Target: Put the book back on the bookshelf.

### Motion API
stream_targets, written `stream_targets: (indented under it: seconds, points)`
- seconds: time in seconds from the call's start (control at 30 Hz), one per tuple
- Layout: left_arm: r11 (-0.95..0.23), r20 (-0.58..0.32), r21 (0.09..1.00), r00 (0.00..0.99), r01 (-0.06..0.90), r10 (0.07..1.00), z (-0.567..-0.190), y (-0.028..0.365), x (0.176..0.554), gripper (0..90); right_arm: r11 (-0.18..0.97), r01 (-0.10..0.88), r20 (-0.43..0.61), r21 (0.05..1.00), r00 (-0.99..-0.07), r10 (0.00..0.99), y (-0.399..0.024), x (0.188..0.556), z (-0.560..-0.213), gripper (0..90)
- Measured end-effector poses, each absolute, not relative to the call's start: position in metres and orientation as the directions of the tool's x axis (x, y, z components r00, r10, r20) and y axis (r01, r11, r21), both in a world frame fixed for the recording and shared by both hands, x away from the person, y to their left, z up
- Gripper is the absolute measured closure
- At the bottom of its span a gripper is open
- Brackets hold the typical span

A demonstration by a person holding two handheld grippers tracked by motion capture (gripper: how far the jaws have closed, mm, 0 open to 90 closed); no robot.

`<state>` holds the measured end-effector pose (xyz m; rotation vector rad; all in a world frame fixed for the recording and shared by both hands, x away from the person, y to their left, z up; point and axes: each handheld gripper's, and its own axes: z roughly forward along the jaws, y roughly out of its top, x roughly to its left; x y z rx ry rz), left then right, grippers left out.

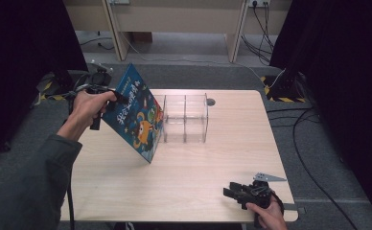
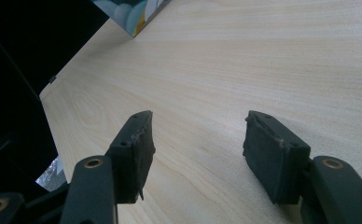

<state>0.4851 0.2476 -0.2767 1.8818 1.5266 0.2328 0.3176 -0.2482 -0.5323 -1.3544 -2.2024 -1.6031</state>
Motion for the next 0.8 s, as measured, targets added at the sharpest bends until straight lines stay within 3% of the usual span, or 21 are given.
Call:
stream_targets:
  seconds: [0.8]
  points:
    - [-0.056, -0.285, 0.619, 0.291, 0.784, 0.913, -0.274, 0.238, 0.508, 79.7, 0.052, 0.7, 0.549, 0.712, -0.601, 0.581, -0.248, 0.318, -0.533, 43.1]
